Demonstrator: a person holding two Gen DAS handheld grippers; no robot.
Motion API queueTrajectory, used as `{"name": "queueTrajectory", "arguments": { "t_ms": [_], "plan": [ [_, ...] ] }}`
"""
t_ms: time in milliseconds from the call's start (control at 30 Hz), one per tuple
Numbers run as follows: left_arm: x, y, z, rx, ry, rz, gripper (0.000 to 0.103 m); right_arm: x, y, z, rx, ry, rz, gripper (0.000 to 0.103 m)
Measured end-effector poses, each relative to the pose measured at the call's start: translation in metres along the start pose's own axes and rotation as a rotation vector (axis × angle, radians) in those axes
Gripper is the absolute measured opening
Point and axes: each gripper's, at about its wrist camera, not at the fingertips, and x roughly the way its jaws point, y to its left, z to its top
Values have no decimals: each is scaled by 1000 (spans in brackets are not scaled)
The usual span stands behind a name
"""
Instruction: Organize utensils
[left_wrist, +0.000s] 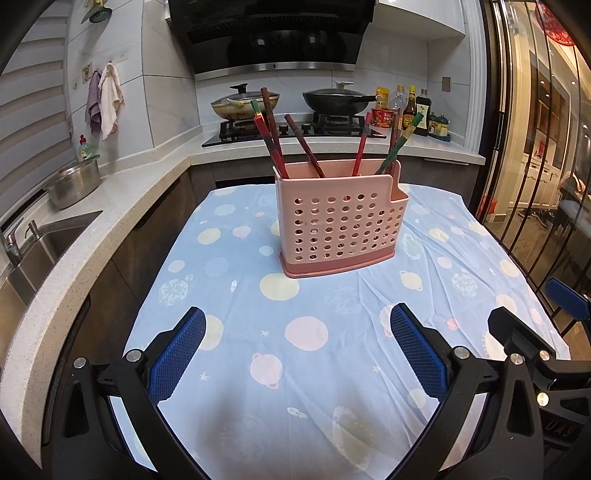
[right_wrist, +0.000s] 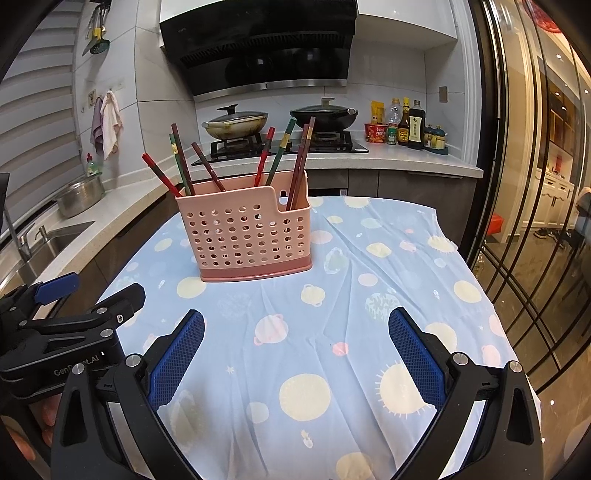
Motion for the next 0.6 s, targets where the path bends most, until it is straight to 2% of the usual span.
{"name": "queueTrajectory", "arguments": {
  "t_ms": [600],
  "plan": [
    [3, -5, 1, 14, -7, 9, 96, 2, -3, 0, 6, -1, -4, 97]
  ]
}}
